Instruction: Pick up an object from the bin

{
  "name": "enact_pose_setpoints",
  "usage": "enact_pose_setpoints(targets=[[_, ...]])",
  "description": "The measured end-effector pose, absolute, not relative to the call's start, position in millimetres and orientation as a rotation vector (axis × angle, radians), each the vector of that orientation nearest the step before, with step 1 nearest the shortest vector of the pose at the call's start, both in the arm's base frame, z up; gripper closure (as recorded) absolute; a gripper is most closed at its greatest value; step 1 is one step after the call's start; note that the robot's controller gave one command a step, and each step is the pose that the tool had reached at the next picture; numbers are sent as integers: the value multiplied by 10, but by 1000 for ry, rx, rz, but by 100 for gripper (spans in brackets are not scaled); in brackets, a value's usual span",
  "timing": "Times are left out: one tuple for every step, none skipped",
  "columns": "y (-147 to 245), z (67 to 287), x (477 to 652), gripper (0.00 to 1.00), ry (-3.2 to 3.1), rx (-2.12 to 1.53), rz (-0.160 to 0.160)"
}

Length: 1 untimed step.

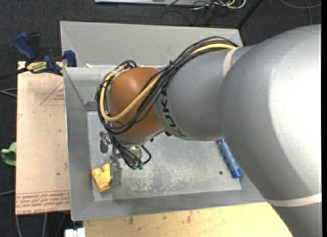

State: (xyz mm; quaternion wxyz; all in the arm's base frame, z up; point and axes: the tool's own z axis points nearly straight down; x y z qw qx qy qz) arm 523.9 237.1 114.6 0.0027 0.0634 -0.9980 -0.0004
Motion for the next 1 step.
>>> enact_pose_setpoints(targets=[[2492, 683, 5168, 0, -3023, 841, 0]])
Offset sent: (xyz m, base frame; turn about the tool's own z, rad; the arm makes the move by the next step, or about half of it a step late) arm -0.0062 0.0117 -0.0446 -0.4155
